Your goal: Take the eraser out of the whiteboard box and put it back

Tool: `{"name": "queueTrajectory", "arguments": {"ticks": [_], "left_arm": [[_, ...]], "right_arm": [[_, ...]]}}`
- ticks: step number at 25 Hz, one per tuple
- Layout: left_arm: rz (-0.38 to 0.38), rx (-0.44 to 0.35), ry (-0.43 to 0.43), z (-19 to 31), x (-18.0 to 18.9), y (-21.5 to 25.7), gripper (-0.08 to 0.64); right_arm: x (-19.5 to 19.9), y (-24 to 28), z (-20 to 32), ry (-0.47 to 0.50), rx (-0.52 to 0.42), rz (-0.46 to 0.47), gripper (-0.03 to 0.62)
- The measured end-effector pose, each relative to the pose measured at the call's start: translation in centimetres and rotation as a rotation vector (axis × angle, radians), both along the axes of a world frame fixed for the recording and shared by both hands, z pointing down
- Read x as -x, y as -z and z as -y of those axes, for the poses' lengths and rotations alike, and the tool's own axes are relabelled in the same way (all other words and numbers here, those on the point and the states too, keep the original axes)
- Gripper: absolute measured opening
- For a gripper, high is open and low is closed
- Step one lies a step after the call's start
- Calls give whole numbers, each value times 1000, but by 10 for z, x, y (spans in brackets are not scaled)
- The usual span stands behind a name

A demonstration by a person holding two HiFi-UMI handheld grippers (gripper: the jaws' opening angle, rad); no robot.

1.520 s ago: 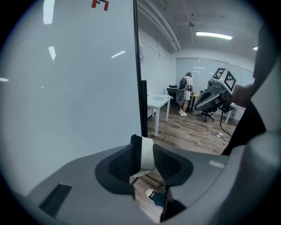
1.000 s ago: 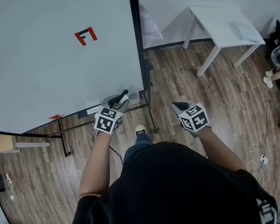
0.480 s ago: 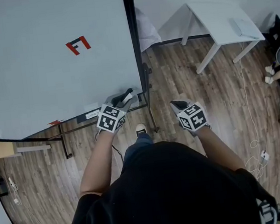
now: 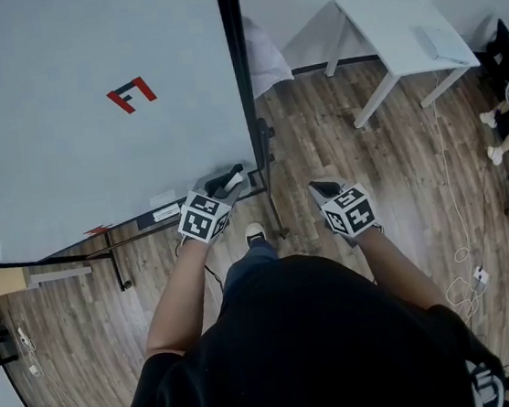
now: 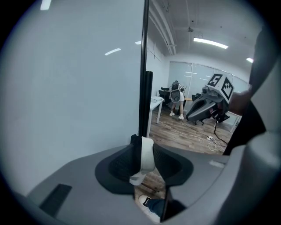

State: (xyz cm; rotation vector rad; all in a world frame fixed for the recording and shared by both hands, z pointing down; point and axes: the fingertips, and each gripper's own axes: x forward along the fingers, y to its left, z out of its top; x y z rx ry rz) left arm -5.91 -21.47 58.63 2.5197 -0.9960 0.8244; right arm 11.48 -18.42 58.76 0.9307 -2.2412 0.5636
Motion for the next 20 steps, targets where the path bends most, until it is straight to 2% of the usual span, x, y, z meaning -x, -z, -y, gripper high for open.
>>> {"name": "queueTrajectory", "arguments": {"ticks": [20], "left_arm": [[-3, 92, -51, 7, 3, -45, 146]], "right_arm": [[10, -21, 16, -21, 47, -29, -3]]}}
